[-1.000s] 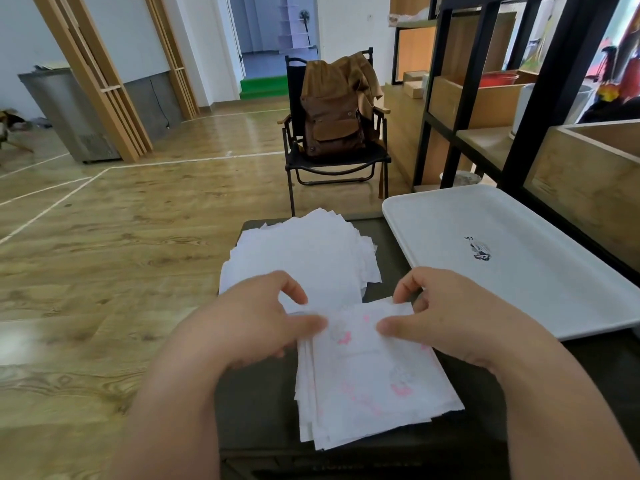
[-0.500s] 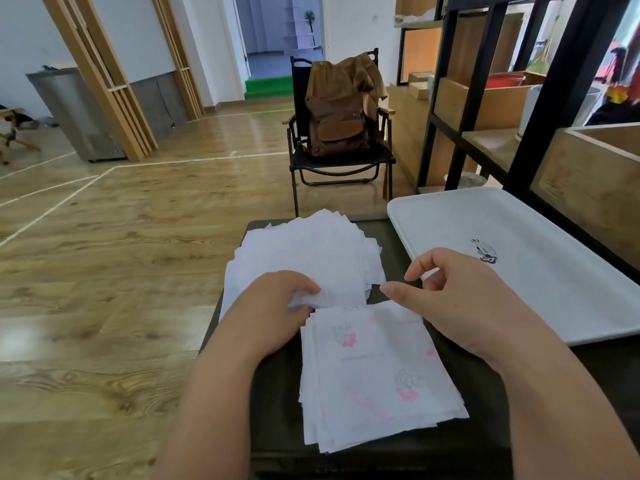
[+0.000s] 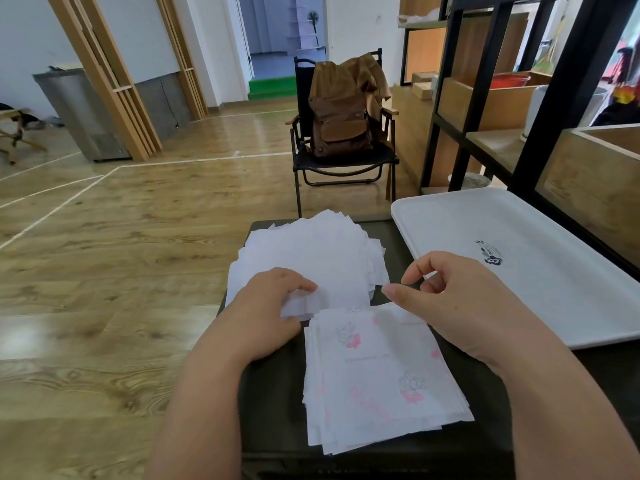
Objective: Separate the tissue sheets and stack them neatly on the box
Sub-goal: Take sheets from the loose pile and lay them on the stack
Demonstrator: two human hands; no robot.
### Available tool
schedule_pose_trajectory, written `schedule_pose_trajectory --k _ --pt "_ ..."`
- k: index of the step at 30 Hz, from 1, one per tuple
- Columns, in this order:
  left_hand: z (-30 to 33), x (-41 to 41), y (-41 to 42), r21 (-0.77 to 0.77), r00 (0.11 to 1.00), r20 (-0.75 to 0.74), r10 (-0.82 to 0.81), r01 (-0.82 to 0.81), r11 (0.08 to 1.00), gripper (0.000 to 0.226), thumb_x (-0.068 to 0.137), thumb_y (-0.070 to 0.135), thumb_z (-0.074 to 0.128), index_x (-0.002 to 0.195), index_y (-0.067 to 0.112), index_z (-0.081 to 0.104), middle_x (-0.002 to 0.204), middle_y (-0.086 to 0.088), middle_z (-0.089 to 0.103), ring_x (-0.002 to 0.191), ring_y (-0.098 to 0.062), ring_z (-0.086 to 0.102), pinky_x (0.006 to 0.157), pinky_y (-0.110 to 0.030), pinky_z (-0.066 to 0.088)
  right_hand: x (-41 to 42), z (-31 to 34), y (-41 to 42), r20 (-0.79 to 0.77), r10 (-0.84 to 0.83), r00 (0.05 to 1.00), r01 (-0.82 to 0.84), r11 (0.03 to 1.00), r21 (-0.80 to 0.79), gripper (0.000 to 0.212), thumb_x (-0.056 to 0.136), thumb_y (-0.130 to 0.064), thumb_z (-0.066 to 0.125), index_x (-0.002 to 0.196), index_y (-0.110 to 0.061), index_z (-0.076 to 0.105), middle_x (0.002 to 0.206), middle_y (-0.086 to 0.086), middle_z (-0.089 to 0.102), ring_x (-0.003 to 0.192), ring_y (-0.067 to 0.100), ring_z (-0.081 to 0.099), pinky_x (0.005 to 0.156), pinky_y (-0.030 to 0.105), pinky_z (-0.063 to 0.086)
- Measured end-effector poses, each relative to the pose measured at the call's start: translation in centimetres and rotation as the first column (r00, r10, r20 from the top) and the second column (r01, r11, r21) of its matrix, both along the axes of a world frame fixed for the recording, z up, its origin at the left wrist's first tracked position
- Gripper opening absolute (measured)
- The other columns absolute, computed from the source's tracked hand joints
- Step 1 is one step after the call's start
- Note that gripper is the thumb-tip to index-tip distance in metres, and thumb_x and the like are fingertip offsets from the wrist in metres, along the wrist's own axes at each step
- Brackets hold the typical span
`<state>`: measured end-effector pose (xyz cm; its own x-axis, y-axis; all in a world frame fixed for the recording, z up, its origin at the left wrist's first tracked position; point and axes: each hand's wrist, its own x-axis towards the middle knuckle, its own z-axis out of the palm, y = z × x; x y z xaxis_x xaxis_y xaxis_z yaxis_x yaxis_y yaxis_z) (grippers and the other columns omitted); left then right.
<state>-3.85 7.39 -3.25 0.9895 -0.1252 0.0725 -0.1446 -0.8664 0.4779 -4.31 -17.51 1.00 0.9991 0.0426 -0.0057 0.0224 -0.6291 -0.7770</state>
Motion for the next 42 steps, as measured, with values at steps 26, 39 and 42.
schedule_pose_trajectory --k 26,39,42 --pt "-0.8 0.5 -0.3 0.064 0.994 0.104 -0.017 0.011 0.998 0.046 0.083 0.016 0.066 0.125 0.035 0.062 0.131 0.019 0.048 0.132 -0.006 0.037 0.109 -0.024 0.03 -0.2 0.2 0.2 0.001 0.0 1.0 0.0 1.0 -0.004 0.026 0.076 -0.054 0.071 0.079 -0.031 0.061 0.067 -0.007 0.055 0.057 0.006 0.052 0.05 0.018 0.035" --pt "0.7 0.1 -1.6 -0.197 0.909 0.306 0.283 -0.231 0.953 0.013 0.091 0.03 0.063 0.08 0.031 0.069 0.077 0.023 0.067 0.078 0.002 0.058 0.062 -0.008 0.036 -0.2 0.1 0.2 0.021 0.008 1.0 -0.009 1.0 0.019 0.024 0.077 -0.053 0.071 0.079 -0.031 0.061 0.071 -0.005 0.06 0.06 0.006 0.055 0.04 0.011 0.037" --pt "2.6 -0.6 -2.2 -0.614 0.835 0.26 0.485 -0.244 0.75 0.017 0.092 0.034 0.064 0.076 0.034 0.069 0.06 0.019 0.063 0.051 0.001 0.052 0.05 -0.01 0.036 -0.2 0.4 0.4 0.079 -0.005 0.997 0.001 0.999 0.047 0.02 0.079 -0.051 0.069 0.08 -0.033 0.061 0.074 -0.008 0.065 0.066 0.005 0.059 0.051 0.016 0.039"
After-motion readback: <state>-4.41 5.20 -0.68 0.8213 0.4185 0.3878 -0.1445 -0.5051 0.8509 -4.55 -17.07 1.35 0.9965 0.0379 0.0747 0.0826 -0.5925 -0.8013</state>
